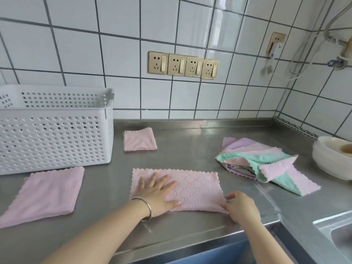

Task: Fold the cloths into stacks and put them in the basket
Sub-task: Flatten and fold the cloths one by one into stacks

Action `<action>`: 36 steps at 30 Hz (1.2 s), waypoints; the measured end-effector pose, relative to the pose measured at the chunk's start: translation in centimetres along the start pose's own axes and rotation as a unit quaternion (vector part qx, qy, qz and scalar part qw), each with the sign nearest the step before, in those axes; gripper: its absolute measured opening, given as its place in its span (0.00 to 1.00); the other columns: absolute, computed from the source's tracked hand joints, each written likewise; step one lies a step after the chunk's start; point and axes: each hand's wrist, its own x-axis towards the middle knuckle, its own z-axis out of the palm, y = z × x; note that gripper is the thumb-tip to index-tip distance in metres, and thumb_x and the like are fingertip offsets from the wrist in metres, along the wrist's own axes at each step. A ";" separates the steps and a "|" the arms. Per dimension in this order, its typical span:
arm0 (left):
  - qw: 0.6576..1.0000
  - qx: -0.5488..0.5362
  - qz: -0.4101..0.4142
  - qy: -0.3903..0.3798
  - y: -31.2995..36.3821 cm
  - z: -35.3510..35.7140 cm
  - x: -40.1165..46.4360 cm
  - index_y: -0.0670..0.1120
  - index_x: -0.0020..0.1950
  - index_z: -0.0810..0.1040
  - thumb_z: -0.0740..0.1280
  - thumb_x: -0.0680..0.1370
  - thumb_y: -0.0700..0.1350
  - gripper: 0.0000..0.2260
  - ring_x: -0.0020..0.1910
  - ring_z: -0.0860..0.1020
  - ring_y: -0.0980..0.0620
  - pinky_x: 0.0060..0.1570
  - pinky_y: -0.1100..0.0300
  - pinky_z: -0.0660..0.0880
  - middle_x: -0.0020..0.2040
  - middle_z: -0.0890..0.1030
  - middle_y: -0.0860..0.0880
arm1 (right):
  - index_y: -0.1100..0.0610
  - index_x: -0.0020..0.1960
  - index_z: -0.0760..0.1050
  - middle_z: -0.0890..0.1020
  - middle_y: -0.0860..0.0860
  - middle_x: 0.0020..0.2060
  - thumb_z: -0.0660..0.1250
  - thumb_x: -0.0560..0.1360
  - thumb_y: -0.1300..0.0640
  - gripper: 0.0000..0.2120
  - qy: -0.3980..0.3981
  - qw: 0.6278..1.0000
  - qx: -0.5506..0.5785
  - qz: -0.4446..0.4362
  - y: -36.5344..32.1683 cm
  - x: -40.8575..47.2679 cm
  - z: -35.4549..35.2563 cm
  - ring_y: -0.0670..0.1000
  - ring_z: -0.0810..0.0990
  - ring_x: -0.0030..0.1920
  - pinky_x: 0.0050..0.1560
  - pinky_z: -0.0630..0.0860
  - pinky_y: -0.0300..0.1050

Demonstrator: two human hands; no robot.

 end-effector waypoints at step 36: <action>0.809 -0.500 -0.245 0.188 -1.7 -3.2 -1.5 0.39 0.55 0.79 0.58 0.79 0.44 0.13 0.56 0.78 0.40 0.56 0.52 0.72 0.57 0.80 0.37 | 0.54 0.55 0.73 0.80 0.50 0.57 0.65 0.50 0.68 0.32 0.160 0.860 -0.029 -0.484 -8.7 -4.9 9.1 0.50 0.75 0.55 0.39 0.78 0.38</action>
